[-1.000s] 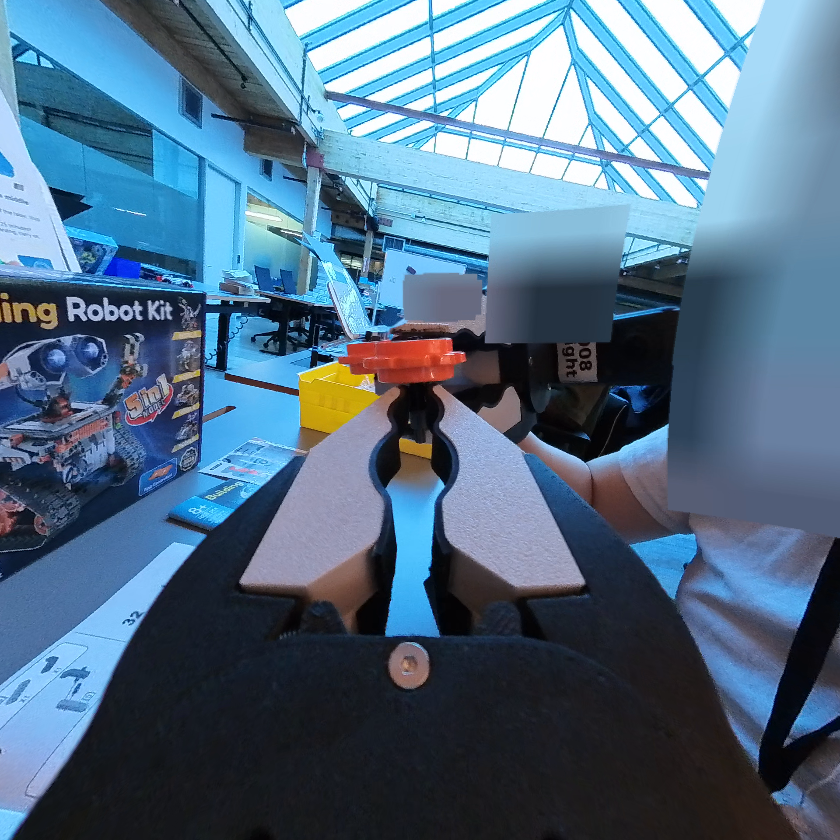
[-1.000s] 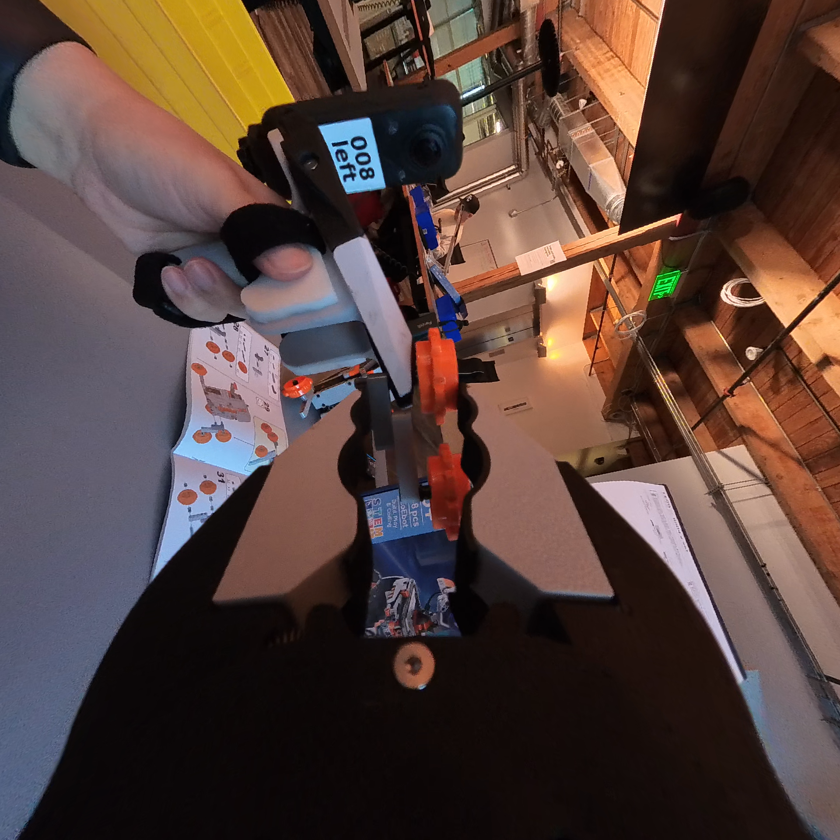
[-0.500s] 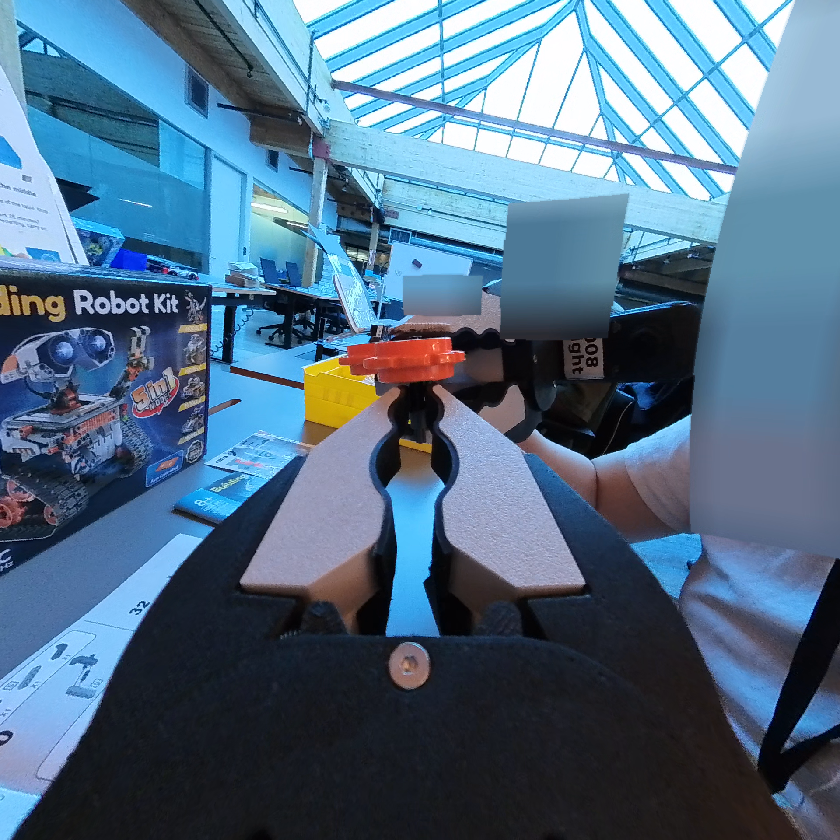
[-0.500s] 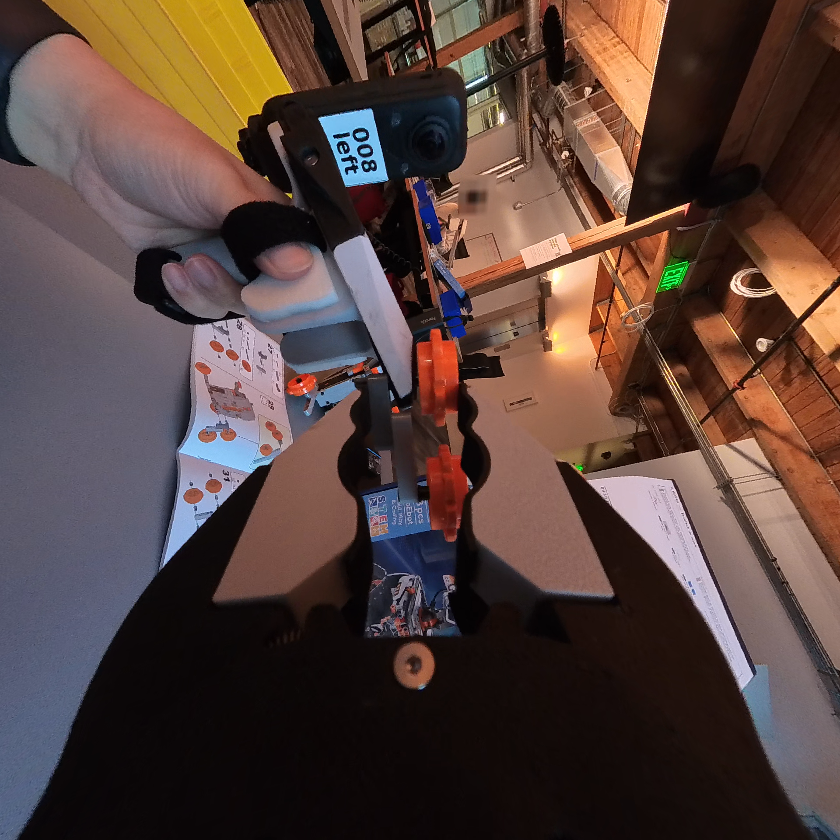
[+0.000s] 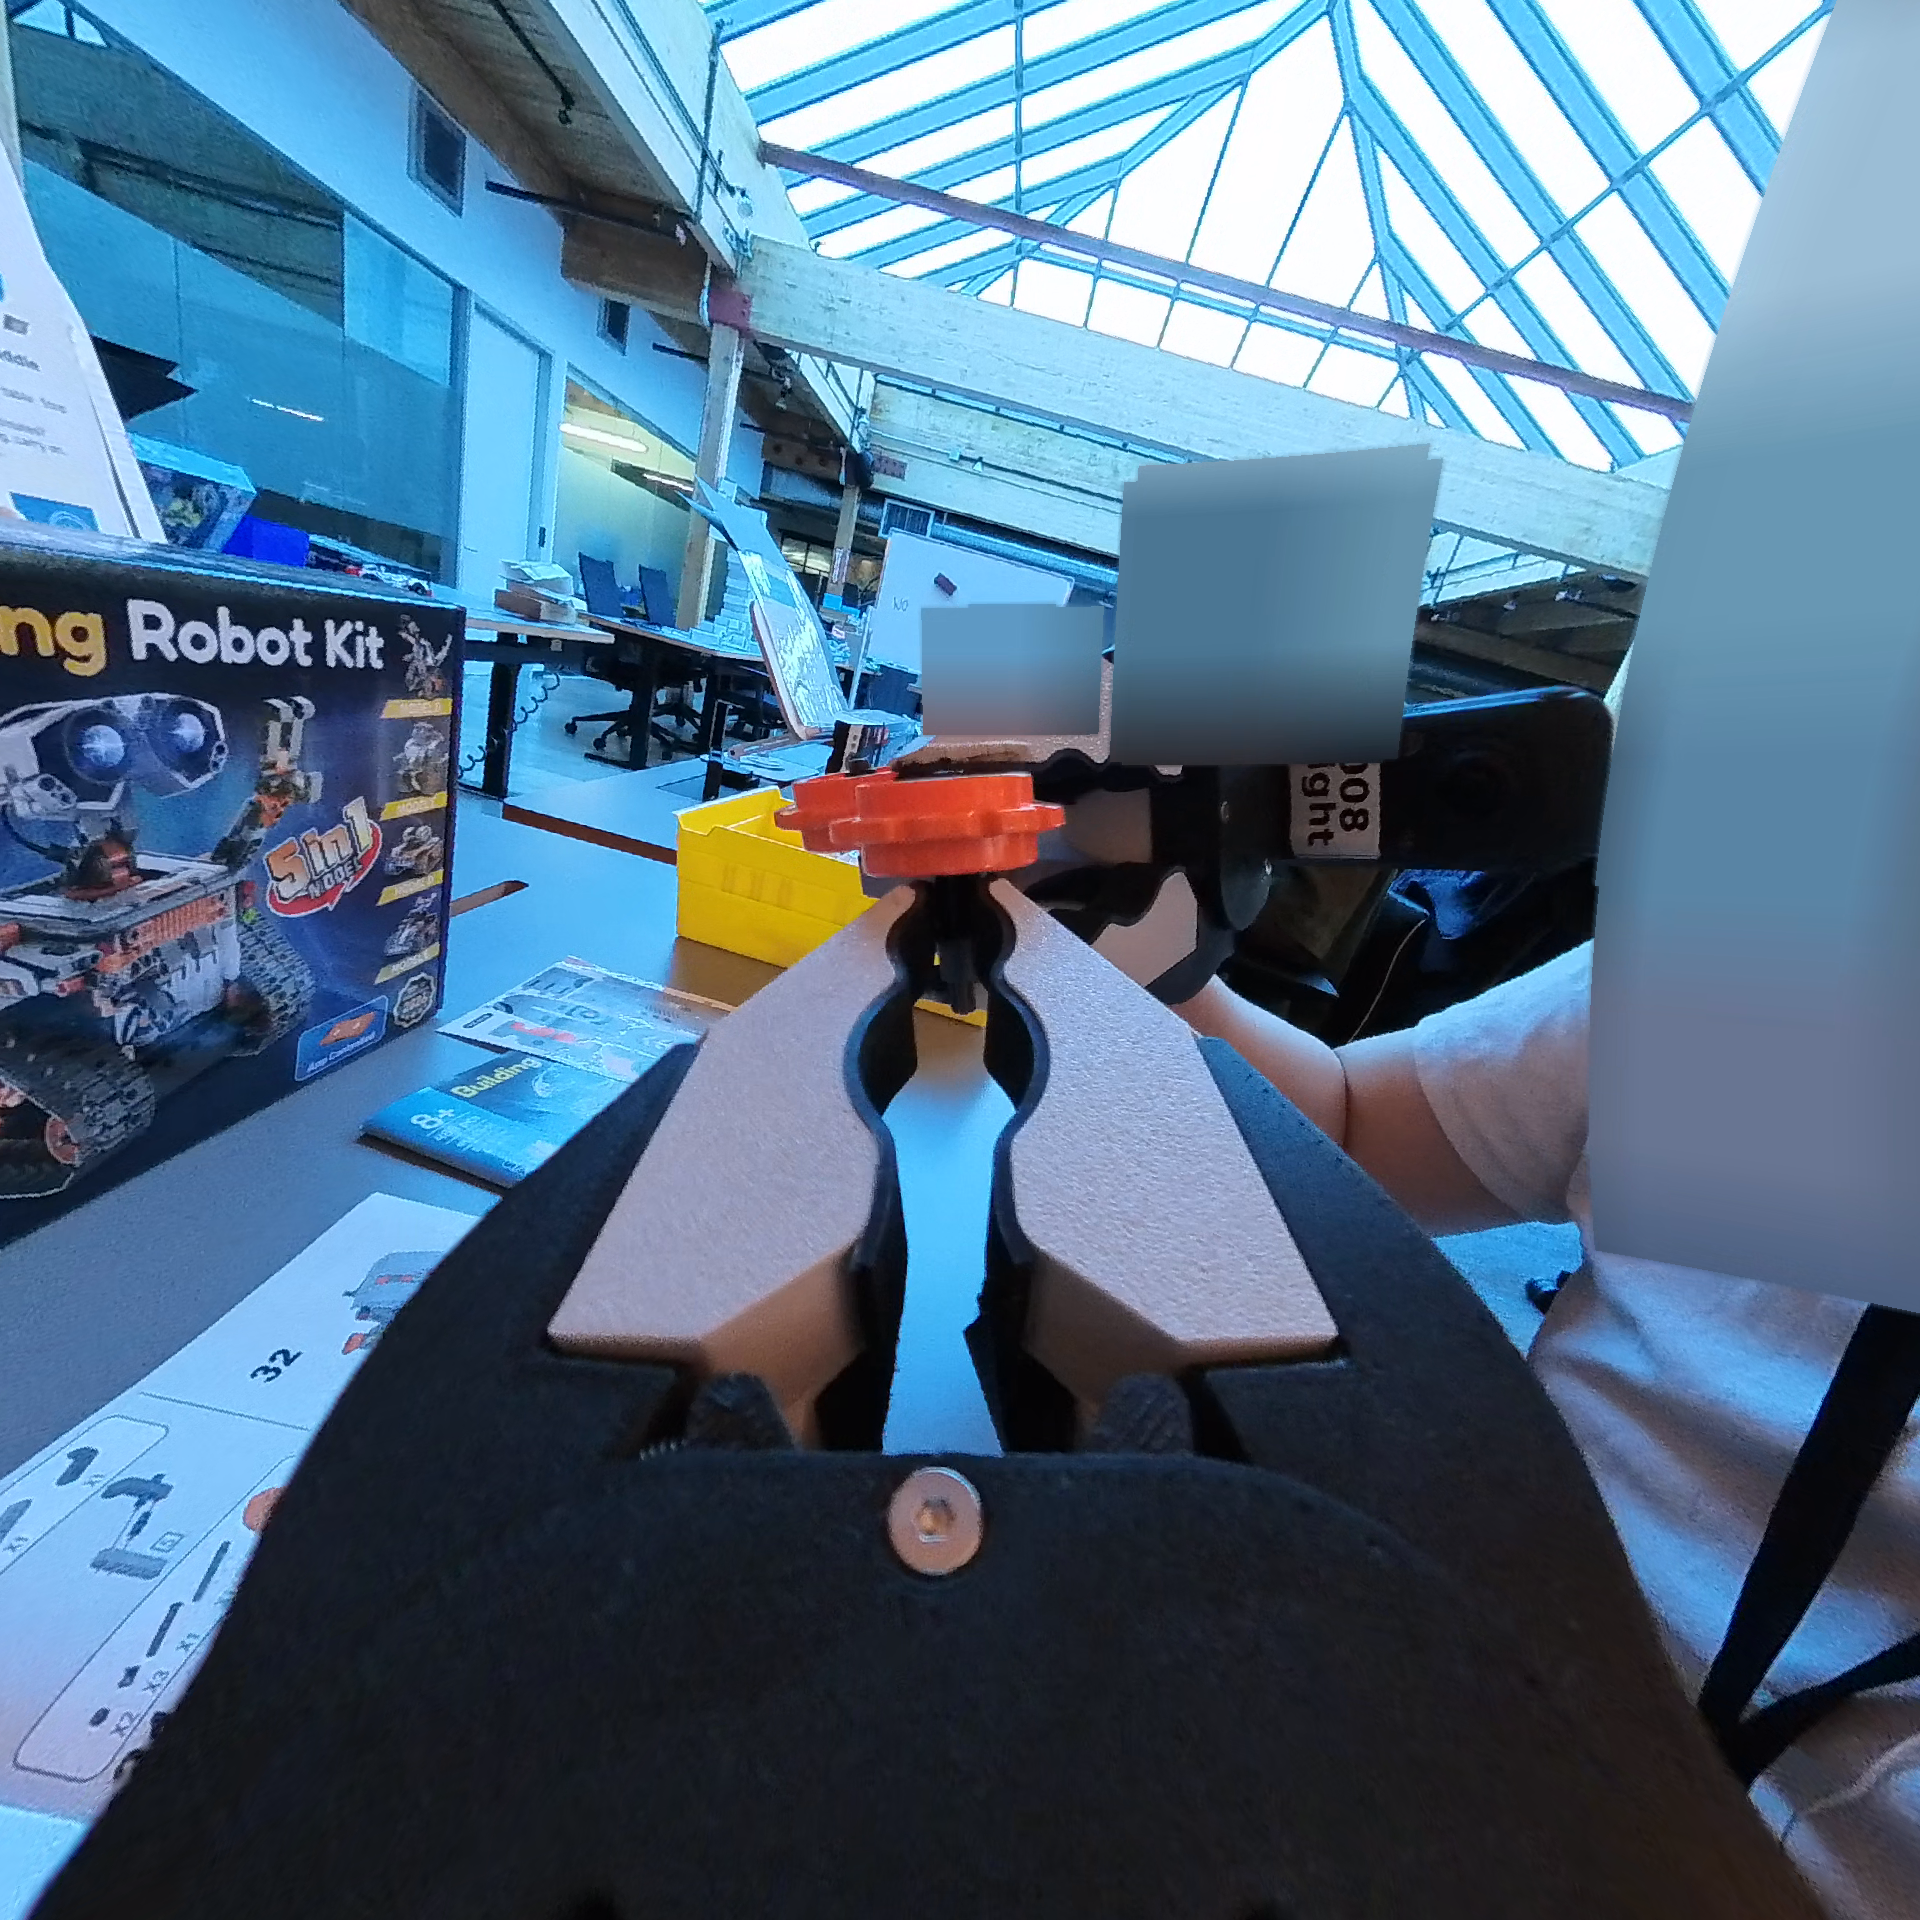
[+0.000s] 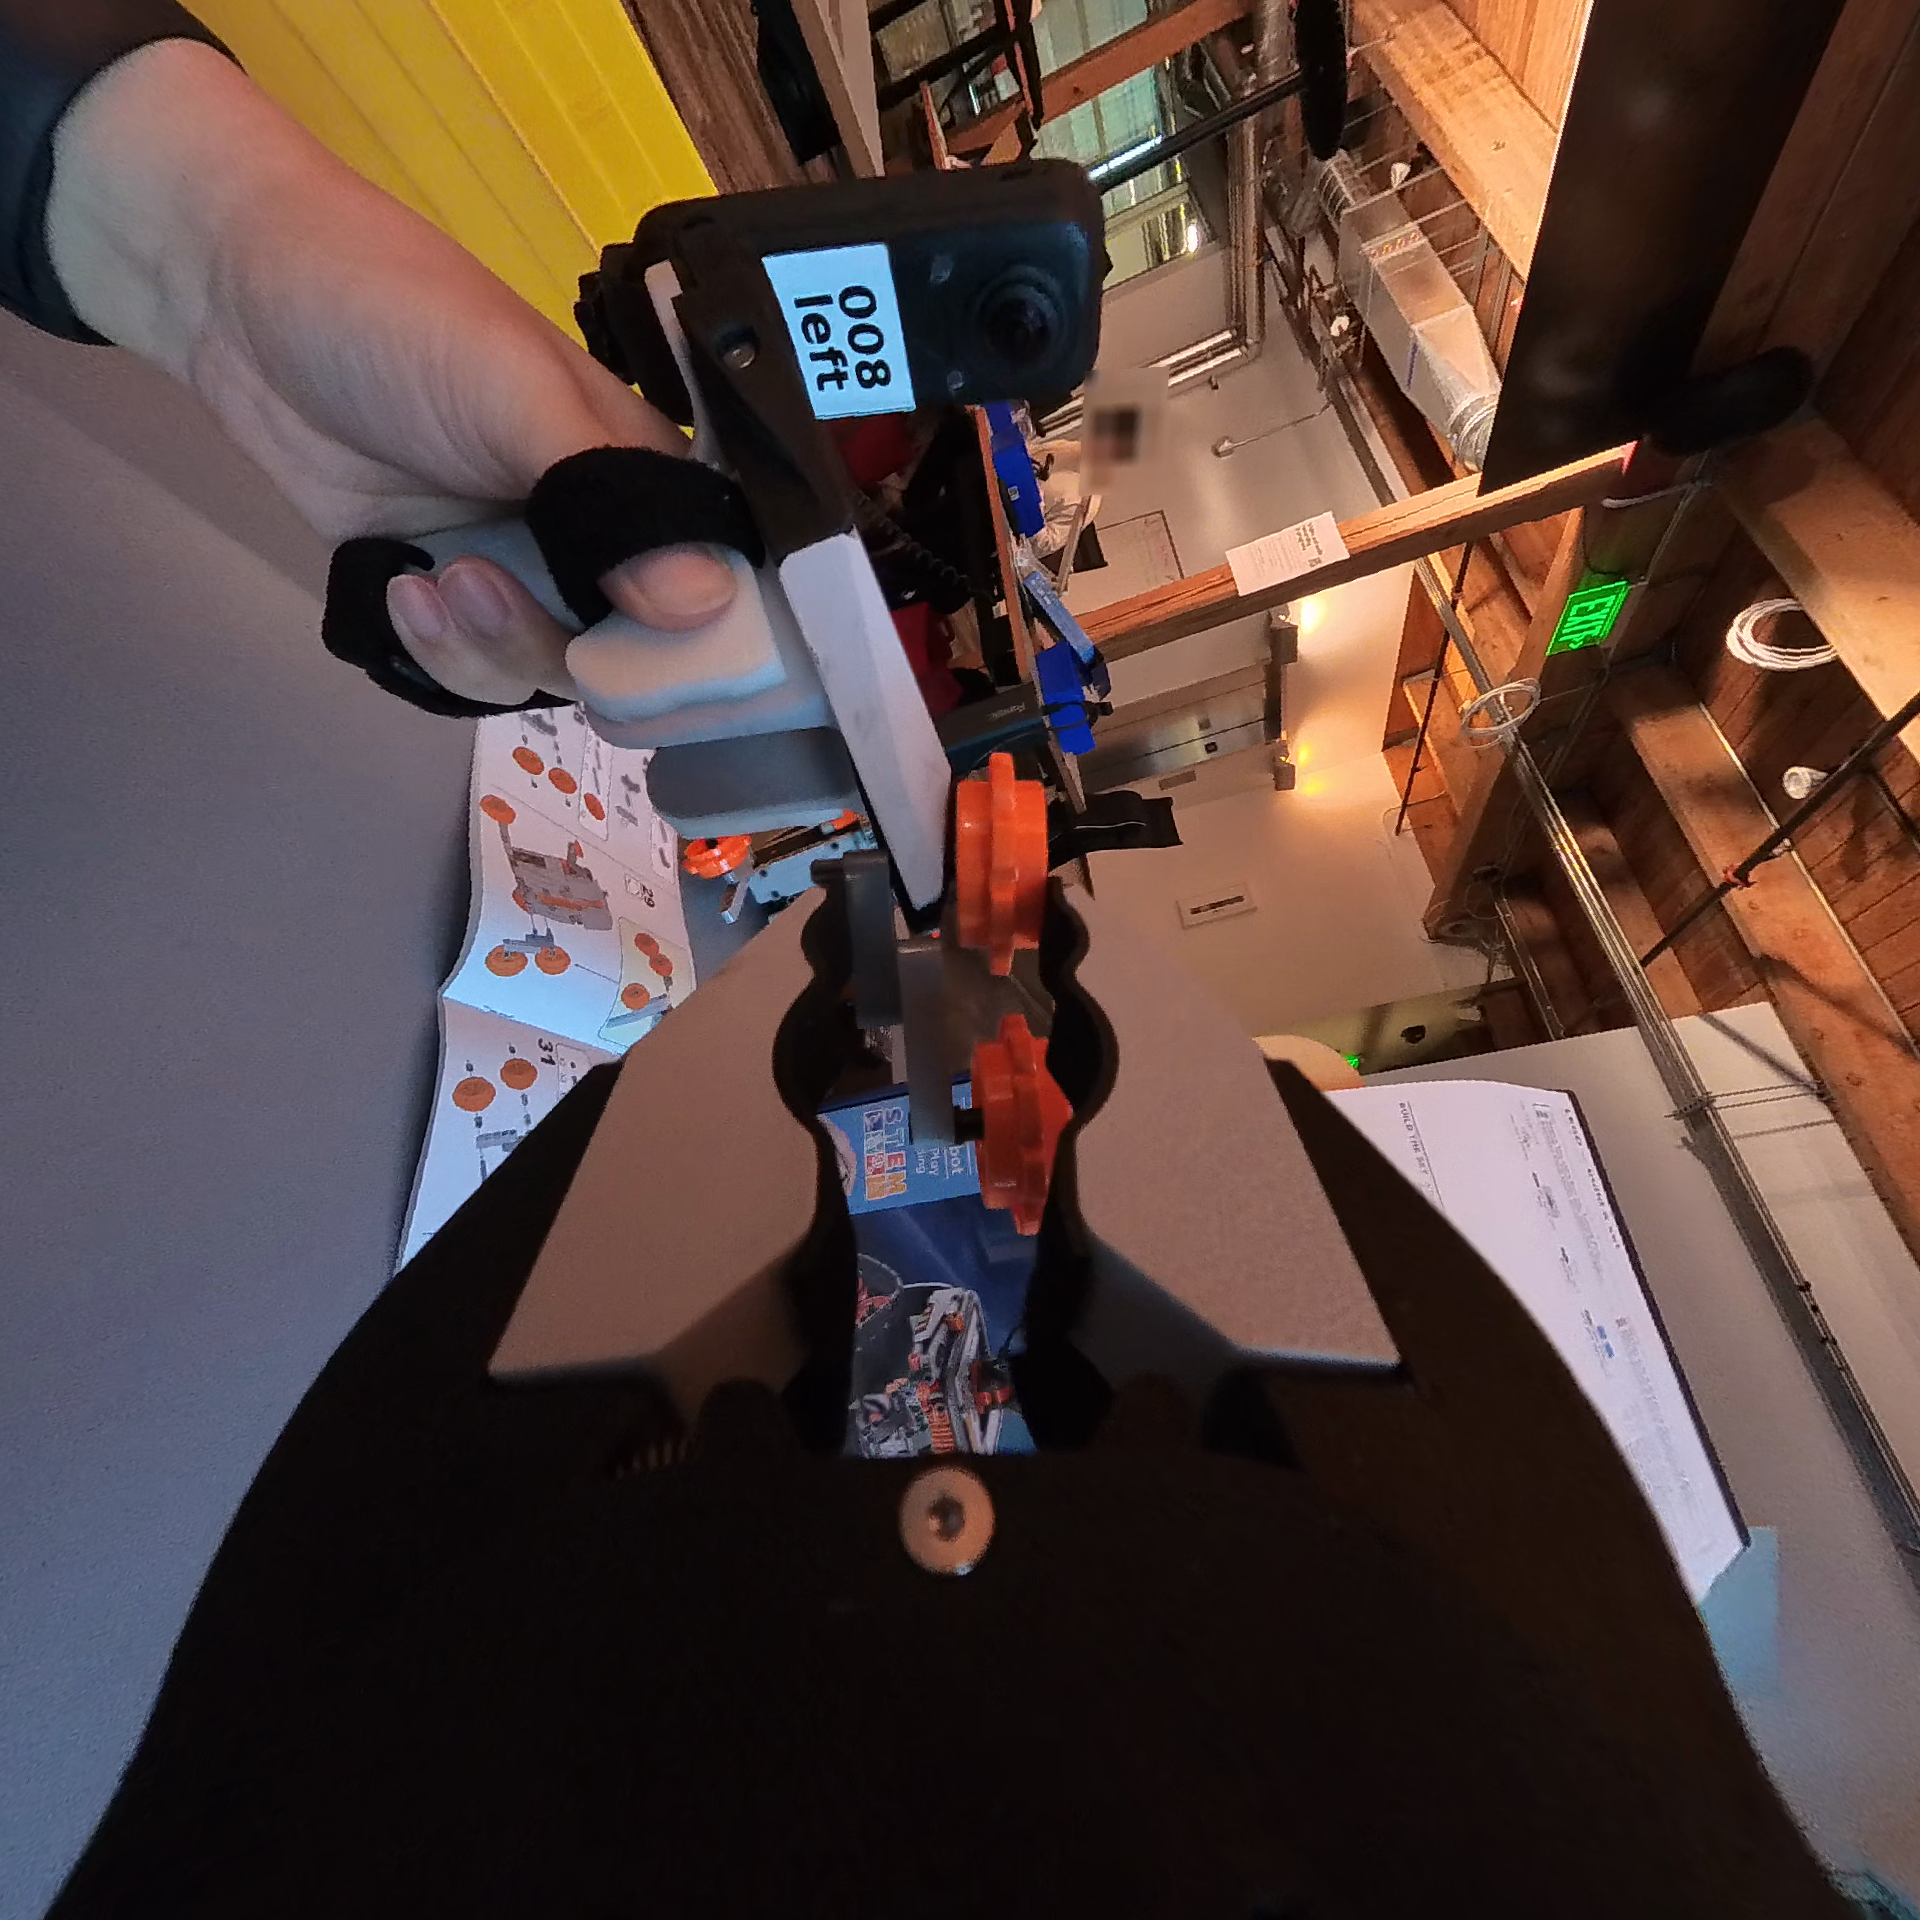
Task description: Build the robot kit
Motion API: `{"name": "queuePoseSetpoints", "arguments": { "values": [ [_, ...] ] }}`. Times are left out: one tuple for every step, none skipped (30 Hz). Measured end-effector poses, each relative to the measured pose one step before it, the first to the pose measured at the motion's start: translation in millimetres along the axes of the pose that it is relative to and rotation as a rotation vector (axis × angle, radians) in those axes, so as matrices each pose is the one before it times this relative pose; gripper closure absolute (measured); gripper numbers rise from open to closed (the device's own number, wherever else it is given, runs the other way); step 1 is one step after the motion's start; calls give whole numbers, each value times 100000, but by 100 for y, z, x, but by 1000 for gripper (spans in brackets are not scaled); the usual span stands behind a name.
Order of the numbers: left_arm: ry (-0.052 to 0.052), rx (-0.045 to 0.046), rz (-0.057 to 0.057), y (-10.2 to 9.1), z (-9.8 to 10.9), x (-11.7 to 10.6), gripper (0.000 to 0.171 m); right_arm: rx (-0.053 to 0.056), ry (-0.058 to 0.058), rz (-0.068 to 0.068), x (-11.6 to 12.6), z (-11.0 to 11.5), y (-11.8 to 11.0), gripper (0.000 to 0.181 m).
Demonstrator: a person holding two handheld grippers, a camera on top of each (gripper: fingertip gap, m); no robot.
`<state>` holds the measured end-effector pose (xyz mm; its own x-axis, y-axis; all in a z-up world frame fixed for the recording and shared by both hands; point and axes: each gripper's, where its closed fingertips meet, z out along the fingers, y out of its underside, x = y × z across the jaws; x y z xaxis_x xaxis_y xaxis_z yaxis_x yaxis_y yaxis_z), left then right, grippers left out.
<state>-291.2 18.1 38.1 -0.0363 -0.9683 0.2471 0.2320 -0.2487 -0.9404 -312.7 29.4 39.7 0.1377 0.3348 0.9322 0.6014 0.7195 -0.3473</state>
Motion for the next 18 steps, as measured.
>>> {"name": "queuePoseSetpoints", "arguments": {
  "values": [
    [88, -159, -218, 40, 14, -7, 167, -101, -332, 116, -50, -9, 27, 146],
    [120, 3, -305, 27, 23, 1, 167, -91, -141, -134, -10, -6, 13, 146],
    [107, -10, -462, 24, 23, -10, 167, -169, -173, -99, -28, -3, 21, 146],
    [-62, -167, -327, 36, 4, -30, 167, -258, -288, 464, -40, 26, 53, 146],
    [-126, -25, 19, -8, -9, -16, 167, 195, -240, 1359, 2, 40, 26, 146],
    [86, -62, 271, -54, 2, 31, 167, 853, -720, 1990, 23, 17, -20, 145],
    [259, -354, 1024, -47, -7, 104, 167, 1604, -1311, 1907, -3, -33, -89, 145],
    [-194, -703, 2339, -18, -9, 147, 166, 1949, -1615, 2229, -60, -62, -142, 145],
    [-1814, -1269, 3331, -37, -82, 10, 162, 1302, -1035, 2525, 19, -75, -103, 145],
    [-1447, -2154, 4267, 13, -145, 119, 157, 996, -1452, 1514, -69, -77, -96, 145],
    [-874, -4426, 4126, 265, -129, 246, 155, -155, -2252, 84, -277, -52, 7, 144],
    [-673, -4441, 5126, 316, -108, 360, 152, -715, -1196, -1352, -188, -60, 58, 144],
    [-2931, -3930, 6323, 327, -51, 131, 145, 262, -1716, -1026, -200, -179, -109, 144],
    [-5831, -2750, 6092, 154, -175, -309, 133, -696, -2237, 64, -210, -227, 68, 144],
    [-1928, -2333, 4902, 109, -243, 138, 133, -543, -457, 83, 70, -284, 86, 144],
    [-392, -1799, 2890, 16, -260, 234, 133, 1063, -263, -309, 53, -330, -131, 144],
    [-2806, -327, 3905, -194, -287, -135, 134, 2663, -697, -371, -59, -349, -403, 144],
    [-2660, 1902, 6322, -545, -267, 55, 132, 3447, -2361, -74, -326, -303, -590, 144]
  ]
}}
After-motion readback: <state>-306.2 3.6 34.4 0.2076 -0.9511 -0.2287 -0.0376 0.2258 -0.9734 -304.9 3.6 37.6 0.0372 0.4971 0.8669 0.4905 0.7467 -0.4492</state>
